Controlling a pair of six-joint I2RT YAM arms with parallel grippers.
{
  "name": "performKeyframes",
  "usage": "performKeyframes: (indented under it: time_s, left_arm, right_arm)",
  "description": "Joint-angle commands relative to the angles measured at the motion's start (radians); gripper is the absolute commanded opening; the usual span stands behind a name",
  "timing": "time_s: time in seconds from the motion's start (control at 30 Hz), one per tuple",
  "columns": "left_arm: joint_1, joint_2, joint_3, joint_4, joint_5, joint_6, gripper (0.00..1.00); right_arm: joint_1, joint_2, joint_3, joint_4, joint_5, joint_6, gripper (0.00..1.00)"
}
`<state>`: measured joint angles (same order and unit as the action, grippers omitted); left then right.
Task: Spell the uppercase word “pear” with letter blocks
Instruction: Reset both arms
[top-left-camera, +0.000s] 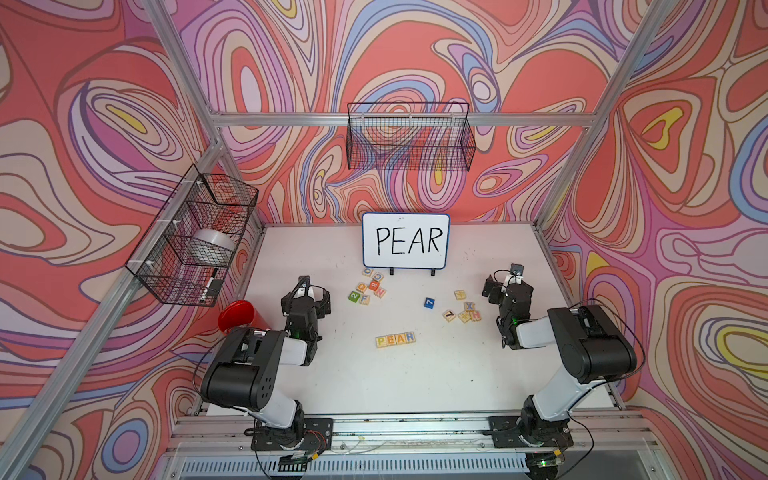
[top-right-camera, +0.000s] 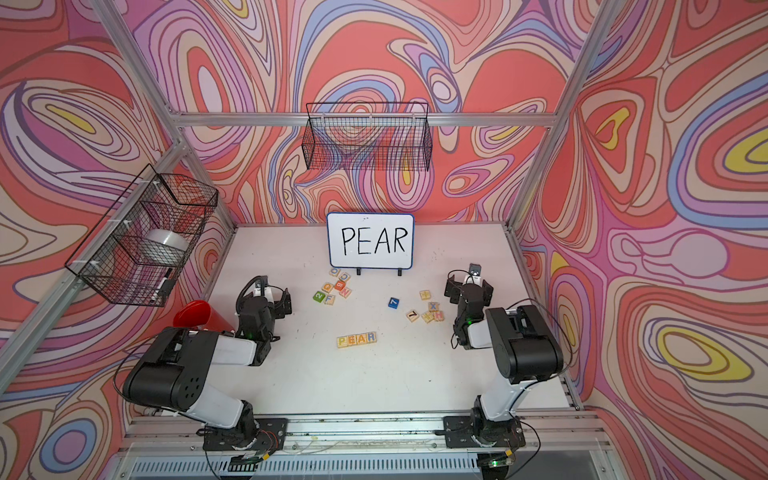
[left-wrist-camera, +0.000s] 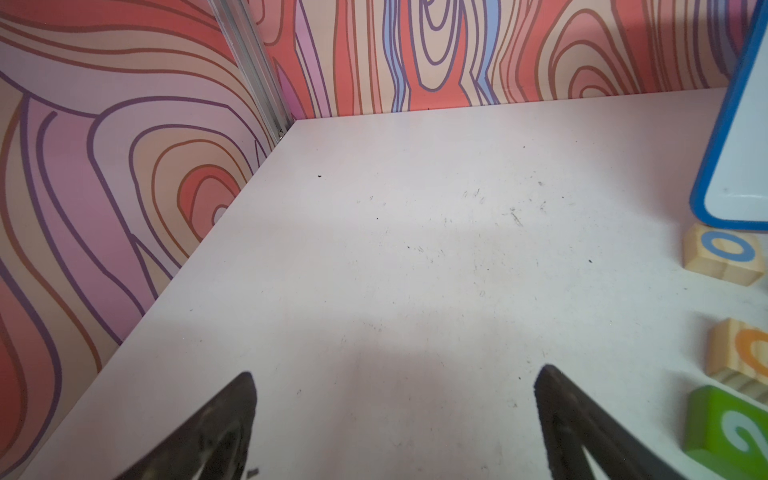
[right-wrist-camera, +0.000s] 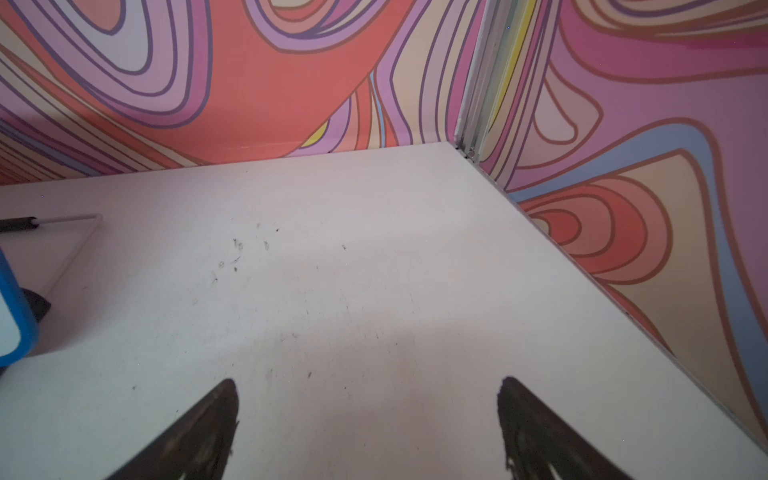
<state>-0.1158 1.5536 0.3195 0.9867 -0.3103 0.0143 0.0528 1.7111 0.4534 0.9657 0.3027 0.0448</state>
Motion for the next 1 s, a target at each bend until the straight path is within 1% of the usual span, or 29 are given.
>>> performKeyframes:
  time_s: [0.0, 0.97]
  left_arm:
    - [0.01, 0.004, 0.022, 0.004, -0.003, -0.007, 1.0]
    - [0.01, 0.003, 0.018, 0.009, -0.002, -0.006, 1.0]
  right_arm:
    - [-0.017, 0.008, 0.005, 0.023, -0.04, 0.011, 0.98]
    - [-0.018, 0.007, -0.001, 0.035, -0.034, 0.007, 0.99]
